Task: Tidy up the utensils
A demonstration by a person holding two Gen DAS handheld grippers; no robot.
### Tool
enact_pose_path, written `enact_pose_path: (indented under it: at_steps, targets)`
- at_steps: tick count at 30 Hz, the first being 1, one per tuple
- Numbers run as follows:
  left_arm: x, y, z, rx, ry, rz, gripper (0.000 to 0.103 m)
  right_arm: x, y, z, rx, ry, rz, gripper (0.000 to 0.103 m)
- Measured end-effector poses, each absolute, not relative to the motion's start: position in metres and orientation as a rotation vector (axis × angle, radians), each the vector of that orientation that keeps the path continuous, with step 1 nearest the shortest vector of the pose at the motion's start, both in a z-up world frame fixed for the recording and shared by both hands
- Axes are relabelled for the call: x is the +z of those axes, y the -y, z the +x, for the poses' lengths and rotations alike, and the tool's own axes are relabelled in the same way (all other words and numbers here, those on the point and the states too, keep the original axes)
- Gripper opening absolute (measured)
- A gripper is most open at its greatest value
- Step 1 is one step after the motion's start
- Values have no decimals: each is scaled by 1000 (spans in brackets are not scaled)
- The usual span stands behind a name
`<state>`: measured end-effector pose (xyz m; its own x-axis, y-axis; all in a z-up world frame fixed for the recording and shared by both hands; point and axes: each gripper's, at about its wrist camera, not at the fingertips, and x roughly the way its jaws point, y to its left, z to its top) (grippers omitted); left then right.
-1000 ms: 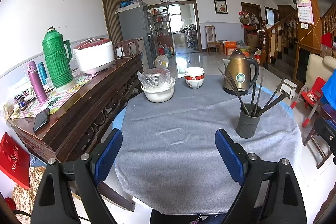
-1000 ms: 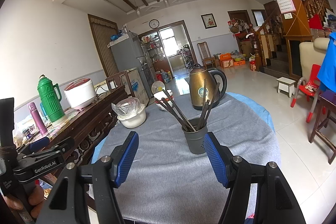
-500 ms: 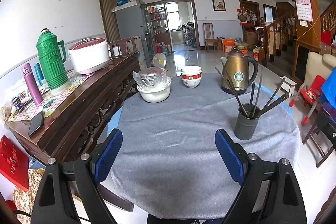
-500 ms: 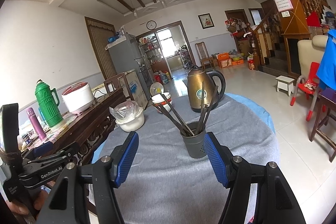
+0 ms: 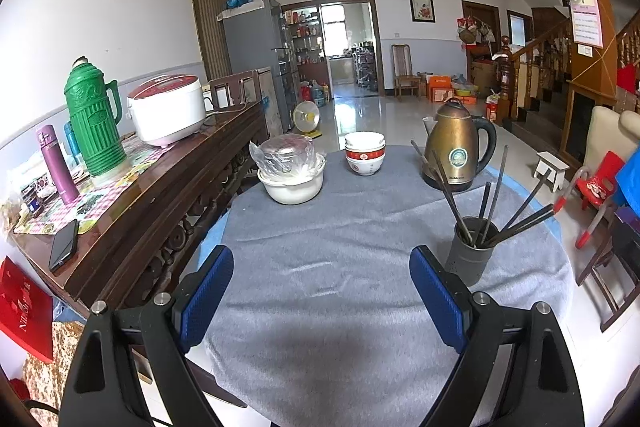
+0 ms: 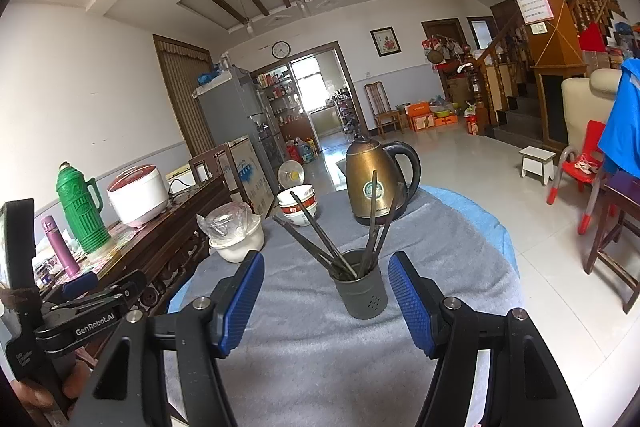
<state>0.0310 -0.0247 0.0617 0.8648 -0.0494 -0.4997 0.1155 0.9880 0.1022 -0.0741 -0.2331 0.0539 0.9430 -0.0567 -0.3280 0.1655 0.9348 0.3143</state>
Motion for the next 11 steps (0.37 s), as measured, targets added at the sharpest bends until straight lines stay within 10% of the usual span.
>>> enact_pose_path:
  at_steps: [11]
  targets:
    - [53, 34, 63, -73, -562, 133, 90, 49, 254, -53, -144, -325, 388, 68]
